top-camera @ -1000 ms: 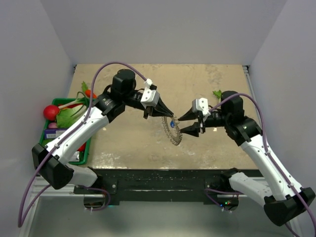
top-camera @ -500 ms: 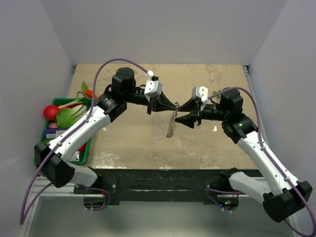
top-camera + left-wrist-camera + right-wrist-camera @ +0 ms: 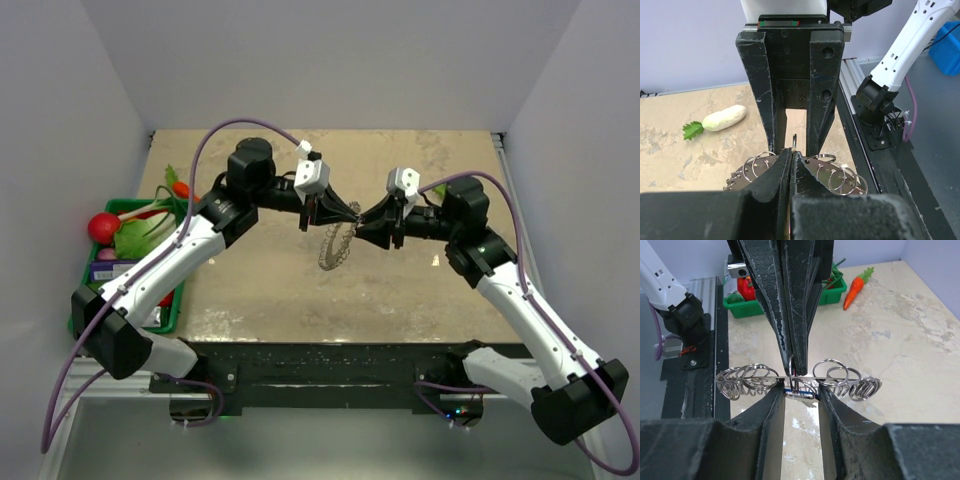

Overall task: Remove the keys from the keyring
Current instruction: Remove the key from the keyring.

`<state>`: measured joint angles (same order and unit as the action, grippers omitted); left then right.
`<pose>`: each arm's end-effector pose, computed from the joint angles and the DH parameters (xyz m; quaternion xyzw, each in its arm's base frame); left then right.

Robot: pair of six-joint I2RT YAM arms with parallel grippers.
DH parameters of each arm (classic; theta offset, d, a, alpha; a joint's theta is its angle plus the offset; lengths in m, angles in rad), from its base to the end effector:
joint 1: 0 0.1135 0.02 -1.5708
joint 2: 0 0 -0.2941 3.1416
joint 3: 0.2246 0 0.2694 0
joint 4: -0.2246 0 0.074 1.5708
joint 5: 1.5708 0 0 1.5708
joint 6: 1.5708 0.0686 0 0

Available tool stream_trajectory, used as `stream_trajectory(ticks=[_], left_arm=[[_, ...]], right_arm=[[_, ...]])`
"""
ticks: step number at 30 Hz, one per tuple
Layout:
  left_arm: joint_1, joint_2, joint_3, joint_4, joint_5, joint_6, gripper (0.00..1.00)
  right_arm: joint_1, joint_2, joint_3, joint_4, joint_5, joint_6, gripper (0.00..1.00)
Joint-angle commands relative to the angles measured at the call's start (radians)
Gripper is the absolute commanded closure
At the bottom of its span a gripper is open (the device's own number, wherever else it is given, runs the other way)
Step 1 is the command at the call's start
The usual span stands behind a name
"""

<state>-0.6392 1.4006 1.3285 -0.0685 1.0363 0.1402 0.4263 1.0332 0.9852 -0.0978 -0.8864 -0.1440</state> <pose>0.2411 -0.2528 0.4290 0.5496 0.4834 -0.5030 0.4597 0.2063 0.1521 0.3964 -0.4613 0.5772 0.4044 0.5390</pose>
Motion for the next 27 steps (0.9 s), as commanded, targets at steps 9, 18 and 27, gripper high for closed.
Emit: stream_trajectory(ticks=[9, 18, 27], left_arm=[[0.009, -0.035, -0.011, 0.053, -0.012, -0.008, 1.0], [0.012, -0.046, -0.02, 0.045, -0.018, 0.01, 1.0], [0.006, -0.037, -0.031, 0.053, -0.053, -0.022, 1.0]], right_arm=[[0.005, -0.053, 0.052, -0.186, -0.023, -0.189, 0.95], [0.006, -0.062, 0.151, -0.33, 0.073, -0.34, 1.0], [0.034, -0.032, 0.234, -0.373, 0.105, -0.364, 1.0]])
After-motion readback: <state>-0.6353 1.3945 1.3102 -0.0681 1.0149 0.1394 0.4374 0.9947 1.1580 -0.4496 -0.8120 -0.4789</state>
